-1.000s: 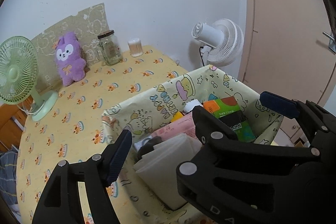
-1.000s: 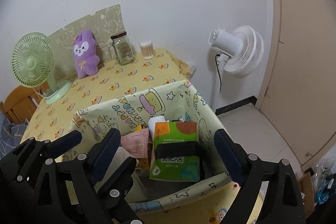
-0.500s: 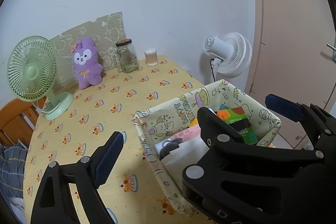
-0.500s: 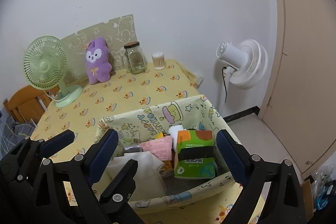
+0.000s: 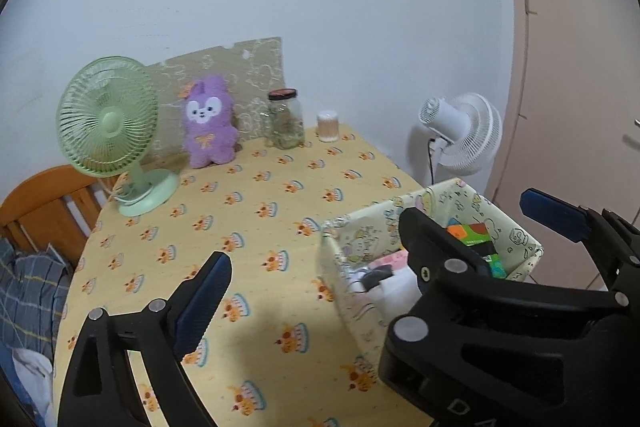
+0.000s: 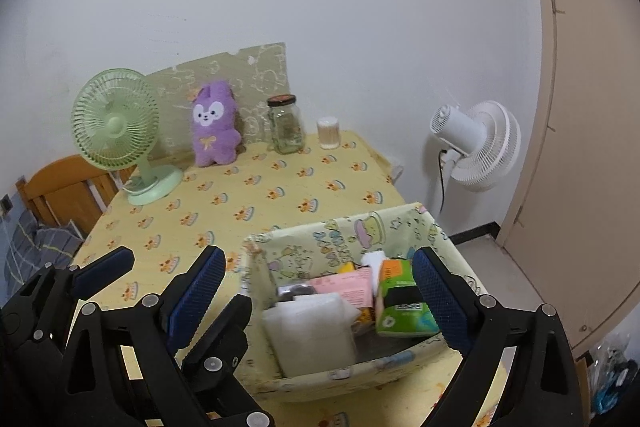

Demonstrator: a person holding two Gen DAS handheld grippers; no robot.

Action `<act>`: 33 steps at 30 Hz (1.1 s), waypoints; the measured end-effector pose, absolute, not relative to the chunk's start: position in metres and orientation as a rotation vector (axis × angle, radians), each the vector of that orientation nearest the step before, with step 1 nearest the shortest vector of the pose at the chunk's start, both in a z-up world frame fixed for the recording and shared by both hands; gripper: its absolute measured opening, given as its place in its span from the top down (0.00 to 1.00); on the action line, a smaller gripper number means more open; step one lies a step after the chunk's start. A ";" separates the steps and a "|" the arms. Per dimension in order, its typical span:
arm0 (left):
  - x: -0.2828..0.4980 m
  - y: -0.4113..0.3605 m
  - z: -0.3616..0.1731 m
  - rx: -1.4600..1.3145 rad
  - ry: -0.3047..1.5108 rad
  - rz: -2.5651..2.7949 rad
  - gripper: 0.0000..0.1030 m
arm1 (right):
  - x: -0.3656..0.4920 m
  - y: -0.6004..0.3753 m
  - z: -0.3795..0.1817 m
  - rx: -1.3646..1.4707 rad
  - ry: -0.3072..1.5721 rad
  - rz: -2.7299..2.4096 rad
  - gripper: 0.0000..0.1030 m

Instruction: Organize soft objects

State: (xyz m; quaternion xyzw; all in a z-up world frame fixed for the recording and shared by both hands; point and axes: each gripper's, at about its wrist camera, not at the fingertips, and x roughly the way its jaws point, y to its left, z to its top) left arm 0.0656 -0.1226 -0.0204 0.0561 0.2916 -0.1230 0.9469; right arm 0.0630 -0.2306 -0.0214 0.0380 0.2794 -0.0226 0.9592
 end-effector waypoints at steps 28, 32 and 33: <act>0.005 -0.002 0.023 0.007 0.432 -0.015 0.00 | 0.015 -0.152 0.030 0.036 0.424 0.068 0.07; -0.001 0.006 0.024 -0.002 0.421 0.003 0.00 | 0.006 -0.150 0.032 0.036 0.411 0.068 0.07; -0.003 0.008 0.024 -0.007 0.418 0.007 0.00 | 0.004 -0.150 0.032 0.035 0.407 0.068 0.07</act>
